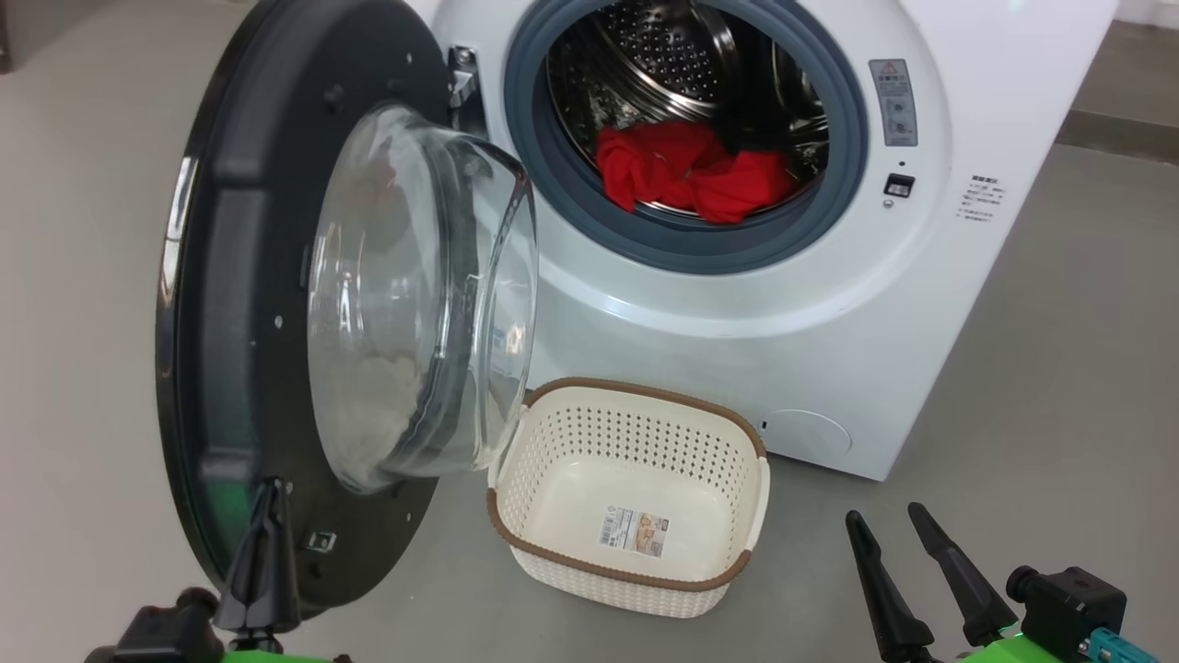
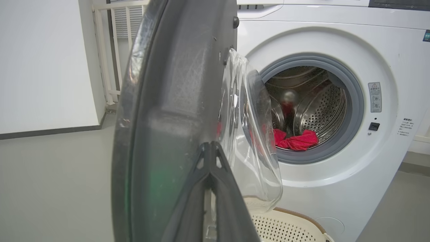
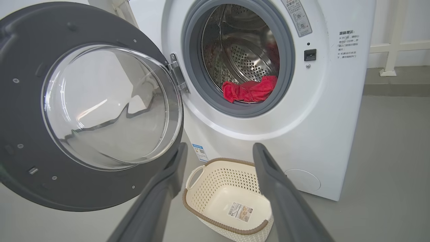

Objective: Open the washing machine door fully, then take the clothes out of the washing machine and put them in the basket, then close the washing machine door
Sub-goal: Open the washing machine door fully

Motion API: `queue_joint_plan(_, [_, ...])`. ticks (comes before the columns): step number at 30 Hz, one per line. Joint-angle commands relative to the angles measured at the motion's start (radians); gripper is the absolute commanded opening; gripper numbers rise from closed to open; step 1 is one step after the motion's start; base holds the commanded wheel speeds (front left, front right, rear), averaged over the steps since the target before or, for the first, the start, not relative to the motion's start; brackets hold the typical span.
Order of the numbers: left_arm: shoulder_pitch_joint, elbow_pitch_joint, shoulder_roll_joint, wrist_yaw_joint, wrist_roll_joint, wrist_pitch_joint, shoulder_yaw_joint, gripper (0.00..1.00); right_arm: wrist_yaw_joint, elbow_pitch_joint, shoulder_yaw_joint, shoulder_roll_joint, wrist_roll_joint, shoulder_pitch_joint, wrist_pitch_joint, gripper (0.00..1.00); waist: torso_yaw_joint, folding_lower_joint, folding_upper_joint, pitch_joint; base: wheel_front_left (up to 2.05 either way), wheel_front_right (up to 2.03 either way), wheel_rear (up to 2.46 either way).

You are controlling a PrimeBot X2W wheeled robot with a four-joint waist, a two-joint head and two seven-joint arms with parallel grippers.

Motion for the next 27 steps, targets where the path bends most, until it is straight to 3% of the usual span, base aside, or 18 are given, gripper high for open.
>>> queue_joint_plan(1, [-0.033, -0.014, 0.025, 0.019, -0.013, -0.006, 0.055, 0.0, 0.009, -0.032, 0.019, -0.006, -0.009, -0.014, -0.004, 1.0, 0.013, 0.0, -0.0001, -0.006, 0.0, 0.0, 0.0])
queue_joint_plan(13, [-0.114, 0.092, 0.049, 0.006, -0.019, -0.006, 0.092, 0.0, 0.009, -0.042, 0.027, -0.006, -0.017, -0.014, 0.007, 1.0, 0.027, 0.0, -0.0001, -0.015, 0.0, 0.0, 0.0])
queue_joint_plan(27, [-0.177, 0.183, 0.076, 0.058, -0.028, -0.006, 0.201, 0.0, 0.009, -0.067, 0.017, -0.006, -0.032, -0.011, 0.03, 1.0, -0.014, 0.0, -0.0001, 0.001, 0.0, 0.0, 0.0])
